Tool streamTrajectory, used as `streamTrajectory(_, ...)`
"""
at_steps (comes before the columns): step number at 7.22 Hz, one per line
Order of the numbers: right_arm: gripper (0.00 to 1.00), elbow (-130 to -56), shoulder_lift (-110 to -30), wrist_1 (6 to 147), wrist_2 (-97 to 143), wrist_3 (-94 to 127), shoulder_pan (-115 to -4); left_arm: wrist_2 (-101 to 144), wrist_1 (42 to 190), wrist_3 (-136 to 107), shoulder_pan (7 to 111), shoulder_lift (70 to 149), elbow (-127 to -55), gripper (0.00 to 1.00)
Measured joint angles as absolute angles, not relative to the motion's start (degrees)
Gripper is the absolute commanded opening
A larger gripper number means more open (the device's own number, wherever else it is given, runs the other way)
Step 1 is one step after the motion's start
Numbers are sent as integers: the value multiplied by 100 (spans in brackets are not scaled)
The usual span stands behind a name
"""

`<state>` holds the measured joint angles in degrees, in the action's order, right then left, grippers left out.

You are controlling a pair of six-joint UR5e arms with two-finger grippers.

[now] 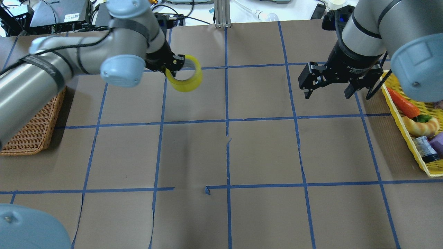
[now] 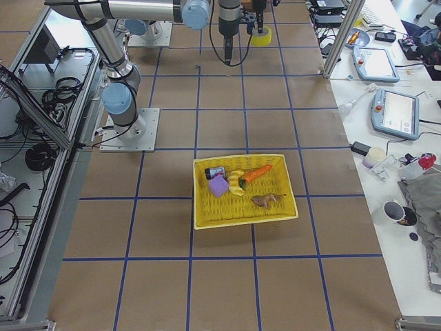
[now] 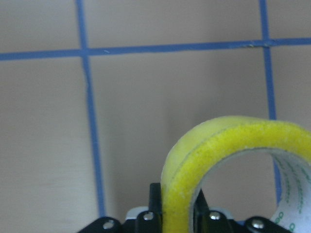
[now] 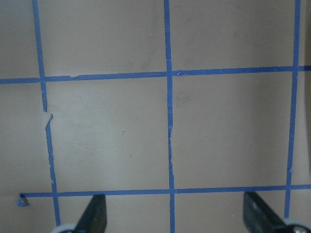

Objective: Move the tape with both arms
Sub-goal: 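Carry the tape roll with the left gripper over the wicker basket and lower it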

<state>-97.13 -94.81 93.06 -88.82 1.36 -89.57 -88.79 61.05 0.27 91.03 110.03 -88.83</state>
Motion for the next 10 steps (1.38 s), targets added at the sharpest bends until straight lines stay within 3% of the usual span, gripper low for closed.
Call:
streamTrajectory(4,100,-9658,-9471,9289,-8935,134,-8962,-8811,6823,3632,6246,10990,-8462,10)
streamTrajectory(8,100,-9672,-9466,9275,-8951,140,-8960,-8695,6105,5711,4881,11971,-8228,10)
streamTrajectory(9,100,-9681,-9468,9238,-8956,141,-8958,-8659,5938,5841,4804,12163,-8234,13)
streamTrajectory(10,100,-9689,-9469,9188,-8977,141,-8958,-8643,5846,5901,4766,12306,-8231,31)
